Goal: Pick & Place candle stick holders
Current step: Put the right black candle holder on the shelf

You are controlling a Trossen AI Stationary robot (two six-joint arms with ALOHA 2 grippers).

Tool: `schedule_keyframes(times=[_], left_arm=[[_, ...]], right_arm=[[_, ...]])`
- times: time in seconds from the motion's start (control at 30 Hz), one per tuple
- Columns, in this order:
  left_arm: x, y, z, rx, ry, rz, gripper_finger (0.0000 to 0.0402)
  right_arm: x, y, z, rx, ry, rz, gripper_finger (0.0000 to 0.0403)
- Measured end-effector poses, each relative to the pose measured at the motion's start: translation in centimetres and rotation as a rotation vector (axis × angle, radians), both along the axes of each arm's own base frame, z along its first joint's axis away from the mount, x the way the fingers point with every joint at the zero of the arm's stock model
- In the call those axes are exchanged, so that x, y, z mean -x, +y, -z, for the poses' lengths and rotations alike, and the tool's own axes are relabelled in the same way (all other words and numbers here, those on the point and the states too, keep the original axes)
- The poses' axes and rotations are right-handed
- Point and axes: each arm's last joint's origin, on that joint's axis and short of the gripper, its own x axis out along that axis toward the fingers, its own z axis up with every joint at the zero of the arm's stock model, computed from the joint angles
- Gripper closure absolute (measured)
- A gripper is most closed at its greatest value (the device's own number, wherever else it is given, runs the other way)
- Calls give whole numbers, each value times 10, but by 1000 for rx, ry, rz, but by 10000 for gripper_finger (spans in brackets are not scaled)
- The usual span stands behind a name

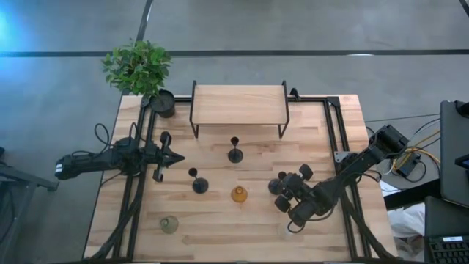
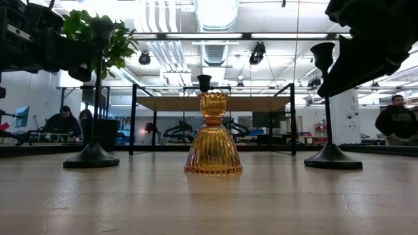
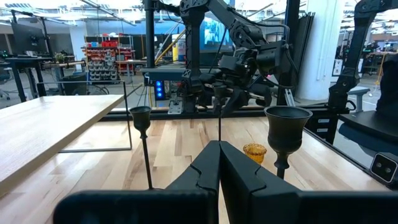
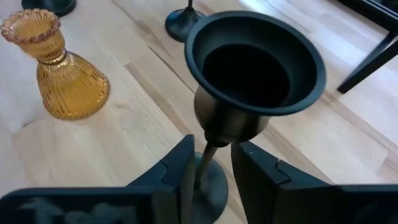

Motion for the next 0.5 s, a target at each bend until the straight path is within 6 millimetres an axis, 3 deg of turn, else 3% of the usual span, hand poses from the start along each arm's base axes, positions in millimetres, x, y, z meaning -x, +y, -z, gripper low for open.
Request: schedule_keyframes(times=[0.3,0.5], left_arm=[[0,0,0,0,0,0,387],[0,0,0,0,0,0,387]], right_arm=[[-3,-1,0,4,-3,-6,384],[-4,-4,-1,7,-5,2,389]])
